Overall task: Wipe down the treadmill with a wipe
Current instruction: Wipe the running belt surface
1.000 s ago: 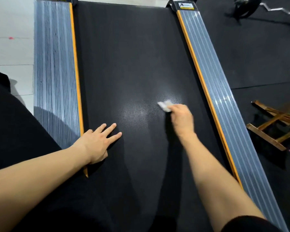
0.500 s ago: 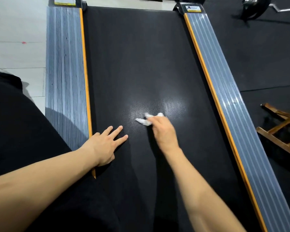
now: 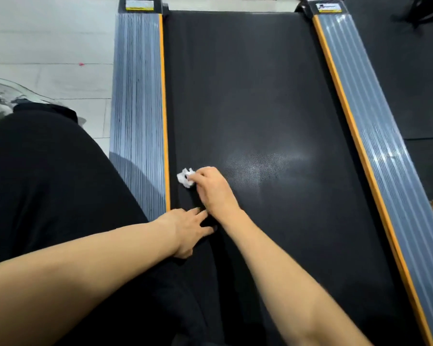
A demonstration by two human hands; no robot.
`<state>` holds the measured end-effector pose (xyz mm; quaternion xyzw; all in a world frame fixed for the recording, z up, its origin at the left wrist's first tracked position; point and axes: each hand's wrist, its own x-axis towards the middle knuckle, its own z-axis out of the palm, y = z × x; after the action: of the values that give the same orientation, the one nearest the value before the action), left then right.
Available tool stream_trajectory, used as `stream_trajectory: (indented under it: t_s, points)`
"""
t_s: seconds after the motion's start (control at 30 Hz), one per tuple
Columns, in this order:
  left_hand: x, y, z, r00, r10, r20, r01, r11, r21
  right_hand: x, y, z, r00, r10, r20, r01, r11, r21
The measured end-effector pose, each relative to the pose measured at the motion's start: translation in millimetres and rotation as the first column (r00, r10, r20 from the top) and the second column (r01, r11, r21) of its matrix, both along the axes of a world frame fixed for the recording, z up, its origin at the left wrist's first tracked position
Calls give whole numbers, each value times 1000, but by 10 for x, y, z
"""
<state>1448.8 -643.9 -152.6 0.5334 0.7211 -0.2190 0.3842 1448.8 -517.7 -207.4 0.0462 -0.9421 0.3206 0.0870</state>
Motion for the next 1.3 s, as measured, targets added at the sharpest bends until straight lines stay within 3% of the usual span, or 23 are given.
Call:
stream_trajectory:
  t_s: [0.07, 0.13, 0.2, 0.27, 0.33, 0.4, 0.47, 0.53, 0.6, 0.67, 0.73, 0.8, 0.87, 0.9, 0.97, 1.03, 1.1, 1.2, 1.3]
  points:
    - [10, -4, 22, 1000, 2, 21, -2, 1000, -5, -26, 190, -49, 984, 176, -6, -174, 978, 112]
    - [-4, 0, 37, 1000, 6, 14, -6, 1000, 8, -65, 643, -40, 990, 138, 8, -137, 970, 202]
    - [-3, 1, 46, 1000, 14, 13, -14, 1000, 21, -55, 1138, -20, 983, -183, 28, 171, 954, 247]
    - [-10, 1, 51, 1000, 21, 2, -21, 999, 47, -45, 1424, -7, 861, -508, 29, 495, 848, 190]
    - [-20, 1, 58, 1000, 26, -13, -24, 997, 79, -116, 1263, 37, 768, -636, 72, 610, 761, 219]
    - [-24, 10, 44, 999, 47, -6, -47, 995, 91, -234, 753, 155, 879, -464, 107, 441, 878, 189]
    - [-14, 10, 15, 996, 83, 20, -84, 994, 63, -249, 216, 185, 980, -89, 179, 67, 990, 121]
    - [-20, -7, -1, 994, 107, 37, -108, 994, 33, -233, -39, 84, 963, 220, 157, -237, 966, 102]
    - [-34, -16, 1, 992, 111, 53, -112, 993, 25, -321, 133, 4, 935, 331, 128, -350, 921, 174]
    - [-52, -10, 18, 994, 102, 41, -103, 994, 42, -460, 489, -20, 974, 205, 100, -222, 952, 211]
    - [-66, 15, 42, 994, 106, 27, -108, 990, 92, -590, 879, 6, 989, -146, 31, 136, 965, 223]
    - [-78, 30, 64, 991, 132, 22, -134, 980, 147, -682, 1062, 14, 889, -457, 17, 447, 876, 183]
    - [-101, 39, 74, 989, 148, 27, -150, 974, 168, -734, 840, 9, 832, -549, 83, 534, 832, 148]
    - [-104, 42, 76, 987, 155, 31, -158, 973, 168, -738, 629, 0, 878, -463, 119, 450, 885, 120]
    - [-90, 41, 66, 986, 164, 37, -167, 974, 153, -649, 138, 33, 981, -64, 182, 50, 995, 81]
    - [-93, 42, 67, 987, 155, 40, -159, 977, 144, -501, -107, 32, 929, 274, 248, -311, 942, 125]
    - [-109, 30, 68, 987, 150, 52, -156, 977, 143, -506, 57, 31, 905, 366, 215, -402, 902, 156]
    - [-150, 27, 94, 983, 165, 85, -175, 975, 139, -440, 635, -32, 967, 183, 176, -221, 949, 225]
    - [-161, 71, 140, 984, 167, 61, -176, 965, 194, -167, 1205, -77, 963, -264, 60, 244, 943, 225]
